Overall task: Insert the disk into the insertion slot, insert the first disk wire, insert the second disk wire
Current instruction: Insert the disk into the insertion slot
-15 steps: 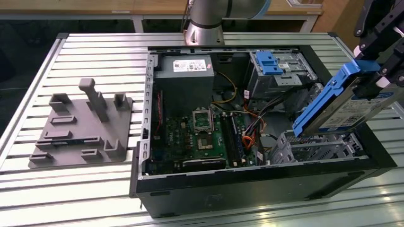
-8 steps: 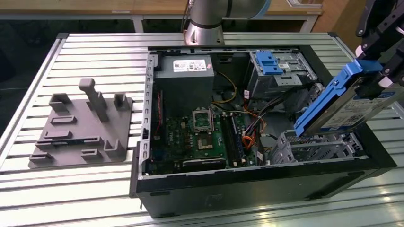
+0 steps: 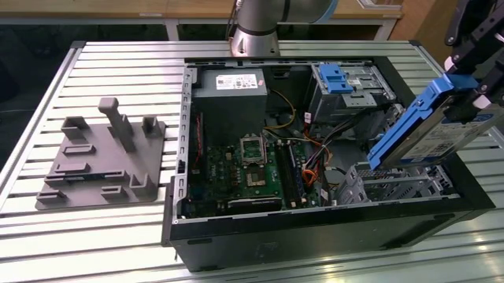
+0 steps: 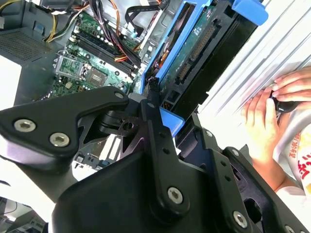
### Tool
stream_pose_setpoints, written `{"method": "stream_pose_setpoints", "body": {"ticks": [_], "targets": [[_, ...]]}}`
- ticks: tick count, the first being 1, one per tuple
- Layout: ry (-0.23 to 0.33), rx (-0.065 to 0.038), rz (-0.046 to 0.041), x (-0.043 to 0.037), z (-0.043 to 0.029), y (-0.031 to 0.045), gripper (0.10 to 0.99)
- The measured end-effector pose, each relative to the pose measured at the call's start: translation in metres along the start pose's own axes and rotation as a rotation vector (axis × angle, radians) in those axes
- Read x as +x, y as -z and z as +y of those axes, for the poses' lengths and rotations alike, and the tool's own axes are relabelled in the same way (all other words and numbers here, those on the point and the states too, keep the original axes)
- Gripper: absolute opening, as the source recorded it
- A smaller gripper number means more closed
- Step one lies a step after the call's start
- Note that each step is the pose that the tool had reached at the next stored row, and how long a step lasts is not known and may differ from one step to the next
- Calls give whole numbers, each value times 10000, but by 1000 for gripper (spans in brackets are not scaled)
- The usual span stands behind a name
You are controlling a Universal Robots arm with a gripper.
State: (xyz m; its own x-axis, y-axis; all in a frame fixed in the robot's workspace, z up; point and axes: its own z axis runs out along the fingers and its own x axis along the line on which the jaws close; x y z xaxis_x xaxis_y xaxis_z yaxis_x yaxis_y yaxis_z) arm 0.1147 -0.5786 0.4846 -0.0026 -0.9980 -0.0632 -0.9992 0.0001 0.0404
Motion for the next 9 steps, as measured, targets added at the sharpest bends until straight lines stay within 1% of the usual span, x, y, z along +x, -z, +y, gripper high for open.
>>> {"method": "stream_pose_setpoints", "body": {"ticks": [9], "targets": [[0,0,0,-59,-5,-19,365]]}}
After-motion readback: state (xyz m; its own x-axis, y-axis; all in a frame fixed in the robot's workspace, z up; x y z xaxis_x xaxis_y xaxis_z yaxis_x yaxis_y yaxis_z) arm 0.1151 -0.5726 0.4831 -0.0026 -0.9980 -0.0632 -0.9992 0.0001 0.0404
